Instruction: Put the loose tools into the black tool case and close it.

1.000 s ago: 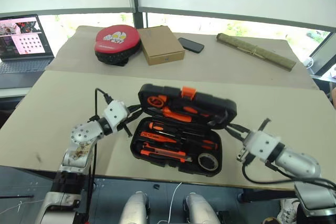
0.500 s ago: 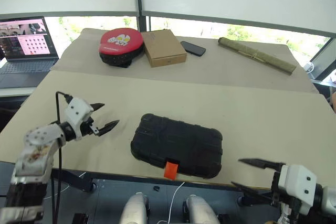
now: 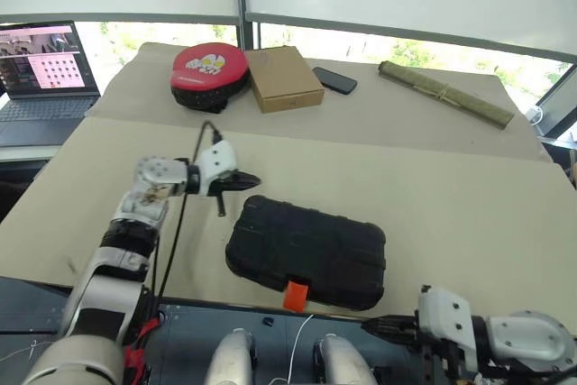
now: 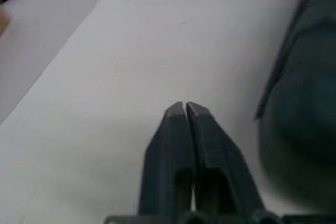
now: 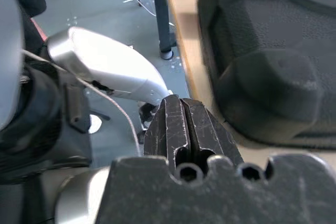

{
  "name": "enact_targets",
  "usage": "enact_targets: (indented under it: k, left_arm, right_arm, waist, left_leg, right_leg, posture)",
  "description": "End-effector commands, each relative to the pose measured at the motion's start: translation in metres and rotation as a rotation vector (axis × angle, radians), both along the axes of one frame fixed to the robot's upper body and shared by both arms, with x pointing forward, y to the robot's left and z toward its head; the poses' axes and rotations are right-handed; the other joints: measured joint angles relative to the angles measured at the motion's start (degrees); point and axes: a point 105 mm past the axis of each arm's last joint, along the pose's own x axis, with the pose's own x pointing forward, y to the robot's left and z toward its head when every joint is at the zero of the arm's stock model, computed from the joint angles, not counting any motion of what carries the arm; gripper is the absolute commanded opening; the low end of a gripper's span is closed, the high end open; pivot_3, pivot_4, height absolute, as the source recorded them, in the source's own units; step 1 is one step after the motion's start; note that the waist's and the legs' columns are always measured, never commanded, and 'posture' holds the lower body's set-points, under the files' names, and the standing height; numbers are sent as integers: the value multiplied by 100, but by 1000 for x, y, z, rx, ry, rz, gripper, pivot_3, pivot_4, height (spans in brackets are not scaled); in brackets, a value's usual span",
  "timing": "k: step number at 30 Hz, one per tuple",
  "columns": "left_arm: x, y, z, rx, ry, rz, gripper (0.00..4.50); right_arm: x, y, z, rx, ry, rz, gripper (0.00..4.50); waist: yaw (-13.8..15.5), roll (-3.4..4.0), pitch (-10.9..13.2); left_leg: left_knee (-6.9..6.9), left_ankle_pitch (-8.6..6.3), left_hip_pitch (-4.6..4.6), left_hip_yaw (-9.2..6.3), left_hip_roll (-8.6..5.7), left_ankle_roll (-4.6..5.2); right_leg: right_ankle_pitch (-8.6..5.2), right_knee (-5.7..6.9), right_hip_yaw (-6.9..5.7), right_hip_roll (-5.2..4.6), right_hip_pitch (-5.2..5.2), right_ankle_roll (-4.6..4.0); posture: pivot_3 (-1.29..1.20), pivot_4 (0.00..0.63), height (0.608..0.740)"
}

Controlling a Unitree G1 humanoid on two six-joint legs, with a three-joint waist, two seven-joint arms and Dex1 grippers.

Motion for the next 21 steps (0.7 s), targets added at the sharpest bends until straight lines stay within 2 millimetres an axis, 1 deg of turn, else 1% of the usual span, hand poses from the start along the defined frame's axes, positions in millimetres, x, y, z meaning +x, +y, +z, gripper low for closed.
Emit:
enact_targets:
  k: [1,4,5,7,10,12,14,16,17,18,20,21]
  left_arm:
    - [-16,-6,1,78,-9,-139,33]
    - [-30,-1,-2,99,39,-180,33]
    - [-33,0,-2,99,51,-184,33]
    - [-35,3,1,83,52,-167,33]
    - [-33,4,18,16,67,-115,33]
    - [-27,4,37,-44,72,-73,33]
    - [-23,-2,65,-136,98,-52,33]
    - [-28,-12,84,-190,147,-85,33]
    - [-34,-19,85,-184,170,-124,33]
    - [-42,-26,80,-147,177,-170,33]
    - [-56,-39,56,-28,157,-262,33]
    - [-60,-42,48,6,147,-285,33]
  right_arm:
    - [29,-9,11,44,-56,-121,0]
    - [60,-29,22,67,-112,-274,0]
    - [67,-35,24,67,-121,-312,0]
    - [73,-45,24,50,-127,-343,0]
    - [76,-56,22,3,-138,-371,0]
    - [75,-58,22,1,-126,-373,0]
    - [64,-54,24,9,-93,-325,0]
    - [52,-48,25,22,-47,-267,0]
    - [46,-43,26,28,-27,-236,0]
    - [42,-38,26,31,-11,-212,0]
    - [36,-26,25,30,15,-167,0]
    - [34,-23,25,28,21,-156,0]
  waist:
    - [-35,0,0]
    - [-63,1,0]
    - [-66,1,0]
    - [-67,7,1]
    - [-9,6,1]
    - [0,8,1]
    - [14,7,2]
    - [44,9,4]
    - [47,9,3]
    - [42,11,3]
    - [27,32,-10]
    - [15,40,-14]
  left_leg:
    - [0,0,-1,-2,1,0]
    - [0,0,3,0,0,0]
    - [0,0,3,1,-1,0]
    - [1,1,4,4,-2,1]
    - [1,0,2,-3,-1,1]
    - [1,1,-2,-6,-1,1]
    - [1,1,-3,-6,-2,1]
    - [4,2,-10,-8,-4,2]
    - [5,1,-11,-10,-4,2]
    - [6,1,-11,-11,-4,2]
    - [6,1,-9,-12,-5,2]
    - [5,-1,-3,-10,-6,4]
  right_leg:
    - [0,2,0,2,-1,-1]
    - [2,2,3,-2,3,1]
    - [2,2,3,-4,4,2]
    - [3,3,5,-8,3,5]
    - [2,4,-5,-5,3,5]
    - [2,4,-8,-3,1,4]
    - [2,6,-8,-4,0,5]
    - [2,6,-9,-4,-2,6]
    - [1,6,-9,-4,-1,8]
    - [1,3,-9,-4,1,10]
    - [0,2,-8,-6,4,11]
    - [0,2,-4,-6,7,11]
  posture:
    - [0,150,740]
    - [0,150,740]
    - [0,150,740]
    - [0,150,740]
    - [0,150,740]
    - [0,150,740]
    - [0,150,740]
    - [0,150,740]
    - [0,150,740]
    - [0,150,740]
    - [0,150,740]
    - [0,150,740]
